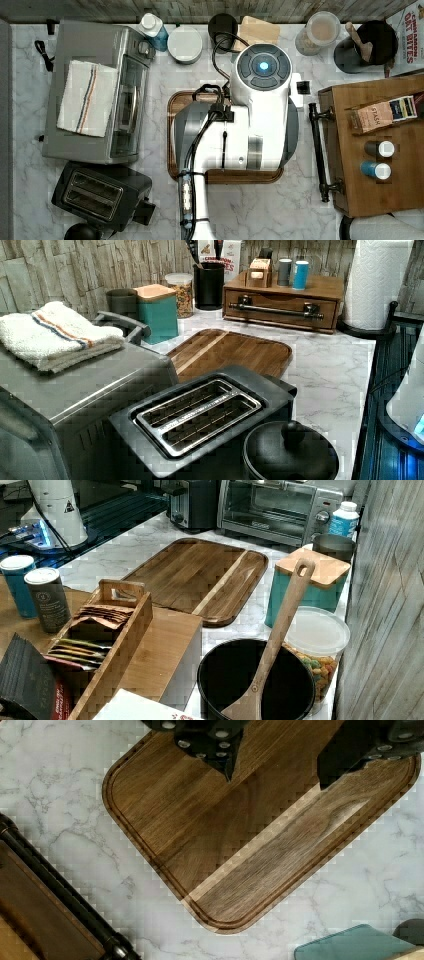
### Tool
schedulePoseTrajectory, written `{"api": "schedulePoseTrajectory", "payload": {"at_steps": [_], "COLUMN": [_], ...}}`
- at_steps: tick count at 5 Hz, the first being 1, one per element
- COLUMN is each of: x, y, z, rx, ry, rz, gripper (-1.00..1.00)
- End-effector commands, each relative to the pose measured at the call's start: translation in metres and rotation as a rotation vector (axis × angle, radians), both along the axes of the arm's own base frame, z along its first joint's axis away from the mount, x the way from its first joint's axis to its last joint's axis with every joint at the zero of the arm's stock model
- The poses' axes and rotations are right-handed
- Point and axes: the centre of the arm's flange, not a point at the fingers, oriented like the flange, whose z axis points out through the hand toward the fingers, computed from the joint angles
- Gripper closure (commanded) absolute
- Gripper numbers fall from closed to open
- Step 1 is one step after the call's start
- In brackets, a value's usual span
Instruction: Open the drawer.
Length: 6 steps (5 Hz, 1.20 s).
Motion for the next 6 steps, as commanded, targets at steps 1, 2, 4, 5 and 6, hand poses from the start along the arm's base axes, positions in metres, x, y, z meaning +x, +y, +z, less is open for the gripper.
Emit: {"api": "schedulePoseTrajectory", "payload": {"at_steps": [1, 2, 4, 5, 6], "x": [0.000, -0.018, -0.056, -0.065, -0.073], "y": [0.000, 0.007, -0.047, -0.080, -0.105], "z": [0.000, -0.007, -0.010, -0.018, -0.033], "rx": [-0.003, -0.049, 0.017, 0.037, 0.029], "ry": [0.001, 0.000, -0.014, -0.018, -0.040], "rz": [0.001, 0.113, 0.382, 0.477, 0.552], "gripper": [-1.00, -1.00, -1.00, -1.00, -1.00]}}
